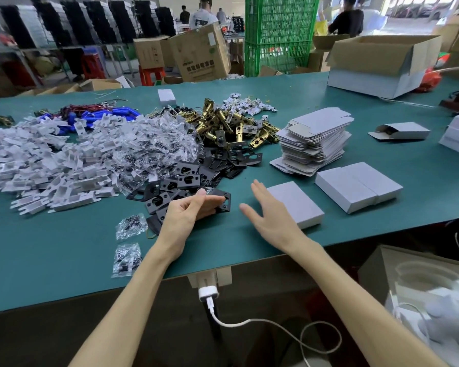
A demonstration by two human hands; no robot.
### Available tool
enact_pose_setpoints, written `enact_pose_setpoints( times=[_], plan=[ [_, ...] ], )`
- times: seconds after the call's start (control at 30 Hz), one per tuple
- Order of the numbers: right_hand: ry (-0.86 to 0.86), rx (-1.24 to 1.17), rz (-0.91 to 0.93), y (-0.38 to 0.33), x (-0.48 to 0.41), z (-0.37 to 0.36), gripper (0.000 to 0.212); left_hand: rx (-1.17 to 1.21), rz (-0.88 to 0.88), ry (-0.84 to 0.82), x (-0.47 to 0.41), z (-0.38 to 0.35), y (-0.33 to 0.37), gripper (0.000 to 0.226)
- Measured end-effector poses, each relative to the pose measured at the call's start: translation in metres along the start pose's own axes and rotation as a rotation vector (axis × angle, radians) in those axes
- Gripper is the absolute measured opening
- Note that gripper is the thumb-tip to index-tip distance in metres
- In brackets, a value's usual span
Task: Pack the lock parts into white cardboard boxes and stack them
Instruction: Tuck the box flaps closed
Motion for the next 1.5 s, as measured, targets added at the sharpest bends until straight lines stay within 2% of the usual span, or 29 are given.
enact_pose_setpoints(
  times=[0.23,0.47,0.63,0.8,0.87,0.93,1.03,1.1,1.2,1.27,1.4,1.5],
  plan=[
    [0.101,-0.021,-0.070,0.045,-0.020,0.052,0.064,0.005,0.017,0.004,-0.002,0.002,-0.002,0.041],
    [0.084,-0.045,-0.058,0.062,-0.027,0.062,0.060,0.015,0.018,0.008,-0.001,0.002,-0.003,0.040],
    [0.199,-0.016,-0.065,0.081,-0.027,0.091,0.047,0.002,0.015,0.003,-0.001,0.001,-0.002,0.041],
    [0.209,-0.024,-0.041,0.086,-0.023,0.100,0.028,-0.001,0.016,0.000,-0.001,0.001,-0.001,0.040],
    [0.282,-0.096,-0.002,0.078,-0.021,0.109,0.019,-0.003,0.015,0.006,-0.002,0.001,-0.001,0.040],
    [0.442,-0.105,0.066,0.062,-0.020,0.126,0.017,-0.005,0.020,0.015,-0.002,0.002,-0.002,0.040],
    [0.704,0.132,0.155,0.031,-0.029,0.149,0.022,-0.016,0.009,0.019,-0.001,0.001,0.000,0.040],
    [0.675,0.290,0.085,0.019,-0.054,0.153,0.043,-0.014,0.006,0.023,-0.001,0.001,0.000,0.040],
    [0.517,0.458,-0.064,0.016,-0.095,0.153,0.067,-0.011,0.002,0.034,-0.001,0.003,0.000,0.040],
    [0.458,0.544,-0.146,0.021,-0.110,0.152,0.064,-0.004,0.002,0.044,-0.003,0.005,-0.002,0.041],
    [0.518,0.649,-0.125,0.017,-0.105,0.153,0.028,0.022,0.004,0.051,-0.003,0.007,-0.004,0.041],
    [0.565,0.651,-0.072,0.013,-0.095,0.155,0.029,0.030,0.008,0.047,-0.004,0.006,-0.004,0.039]
  ],
)
Point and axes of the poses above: each hand's wrist, its own x-axis away from the middle knuckle, its own z-axis out of the back of the hand, y = z × x, the point moved 9 cm from there along -x, towards the middle knuckle, and after that the axes turned 9 degrees about -z, right-handed, at the moved point
